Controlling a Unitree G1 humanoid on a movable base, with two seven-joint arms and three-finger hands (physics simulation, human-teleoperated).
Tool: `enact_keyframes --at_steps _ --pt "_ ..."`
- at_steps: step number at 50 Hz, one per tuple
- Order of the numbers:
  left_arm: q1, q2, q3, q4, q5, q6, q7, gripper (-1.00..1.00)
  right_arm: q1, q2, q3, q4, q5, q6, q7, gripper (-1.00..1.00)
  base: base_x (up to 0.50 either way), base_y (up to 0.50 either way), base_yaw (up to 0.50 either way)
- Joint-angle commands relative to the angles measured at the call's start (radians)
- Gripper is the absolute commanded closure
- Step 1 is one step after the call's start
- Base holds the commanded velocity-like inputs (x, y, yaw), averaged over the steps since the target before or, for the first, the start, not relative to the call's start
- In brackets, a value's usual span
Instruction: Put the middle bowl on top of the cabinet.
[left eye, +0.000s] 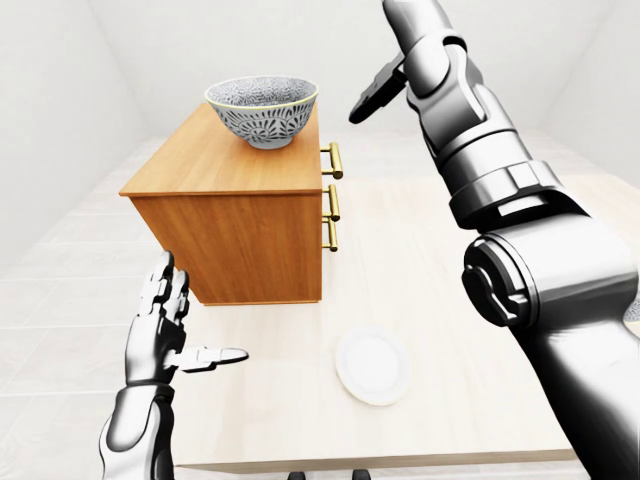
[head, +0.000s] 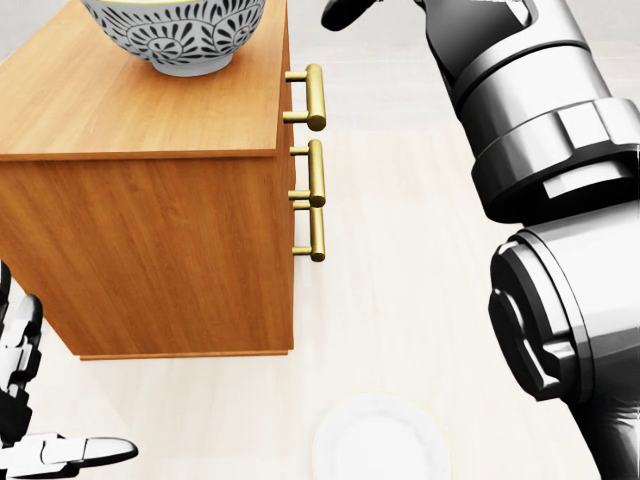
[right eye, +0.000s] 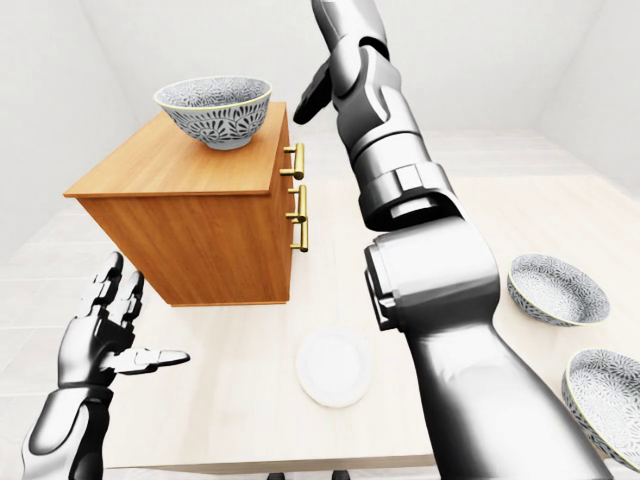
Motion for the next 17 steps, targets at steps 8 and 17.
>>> enact_keyframes --at_steps 8,17 --pt "-0.003 -0.004 0.009 -0.005 -0.007 0.003 -0.008 -1.00 -0.119 -0.110 -0.057 -0.044 0.063 0.000 0.011 -1.00 0.00 0.00 0.00" --pt "-0.084 -0.002 -0.036 0.150 0.071 -0.038 0.053 -1.00 -0.078 -0.161 -0.086 -0.068 0.130 0.000 -0.013 -1.00 0.00 0.00 0.00"
